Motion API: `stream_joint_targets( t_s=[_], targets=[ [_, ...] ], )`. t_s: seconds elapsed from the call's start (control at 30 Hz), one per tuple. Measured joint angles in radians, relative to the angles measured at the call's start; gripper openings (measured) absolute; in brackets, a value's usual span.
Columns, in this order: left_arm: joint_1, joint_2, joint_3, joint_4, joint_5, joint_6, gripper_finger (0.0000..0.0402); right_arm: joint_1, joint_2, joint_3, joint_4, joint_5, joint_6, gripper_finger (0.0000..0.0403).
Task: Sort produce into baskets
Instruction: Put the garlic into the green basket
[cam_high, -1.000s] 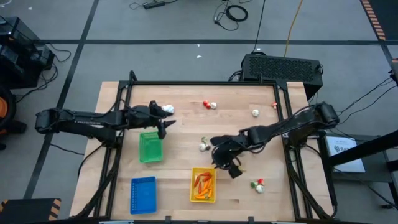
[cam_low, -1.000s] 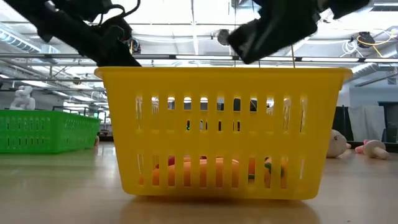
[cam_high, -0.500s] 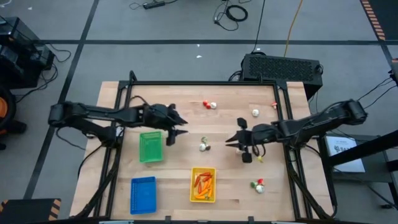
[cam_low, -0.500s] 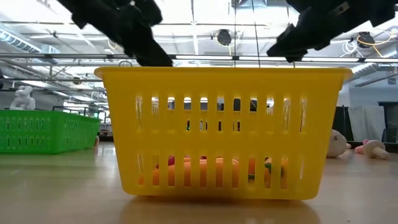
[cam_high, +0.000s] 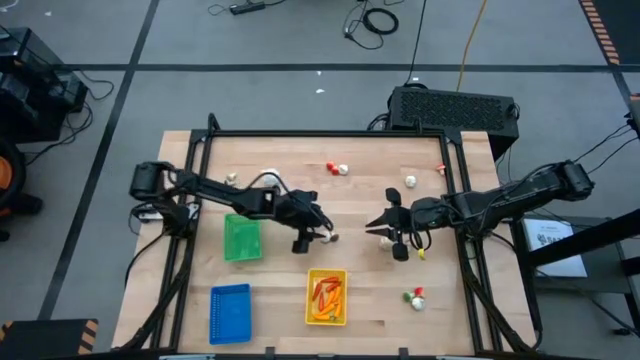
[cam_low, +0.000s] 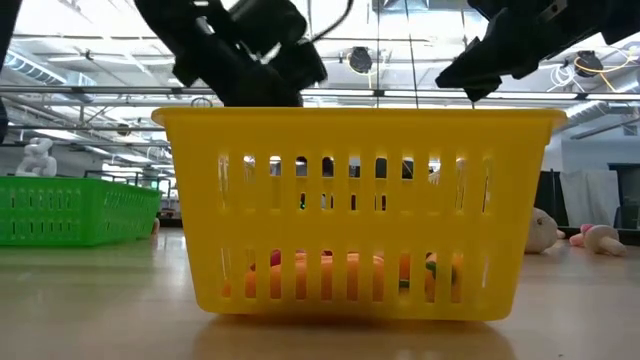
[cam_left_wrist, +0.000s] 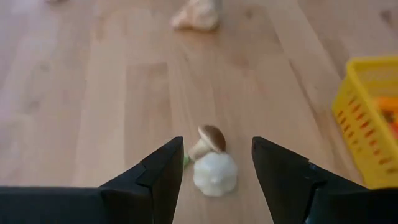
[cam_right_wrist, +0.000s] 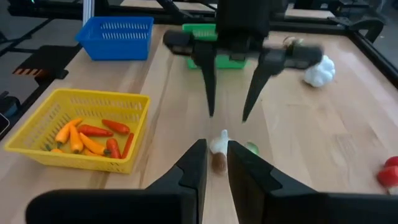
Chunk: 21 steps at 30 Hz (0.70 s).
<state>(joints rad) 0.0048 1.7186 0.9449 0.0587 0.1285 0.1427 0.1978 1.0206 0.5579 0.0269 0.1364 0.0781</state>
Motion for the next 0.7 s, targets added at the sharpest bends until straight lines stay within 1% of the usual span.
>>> stream_joint_targets(
  t_s=[0.1, 0.33, 0.57, 0.7],
  targets=[
    [-0.001, 0.041, 0.022, 0.004, 0.000, 0.001, 0.0199, 0.000, 0.000, 0.000, -0.003, 0.000, -0.001, 0.0054],
    [0.000, 0.059, 0.020, 0.003, 0.000, -0.005, 0.0199, 0.000, 0.000, 0.000, -0.009, 0.000, -0.011, 0.0054],
    [0.000, 0.129, 0.020, 0.012, -0.002, -0.029, 0.0199, 0.000, 0.000, 0.000, -0.006, 0.000, -0.015, 0.0054],
    [0.000, 0.148, 0.020, 0.010, -0.002, -0.032, 0.0199, 0.000, 0.000, 0.000, -0.004, 0.000, -0.015, 0.0054]
  ],
)
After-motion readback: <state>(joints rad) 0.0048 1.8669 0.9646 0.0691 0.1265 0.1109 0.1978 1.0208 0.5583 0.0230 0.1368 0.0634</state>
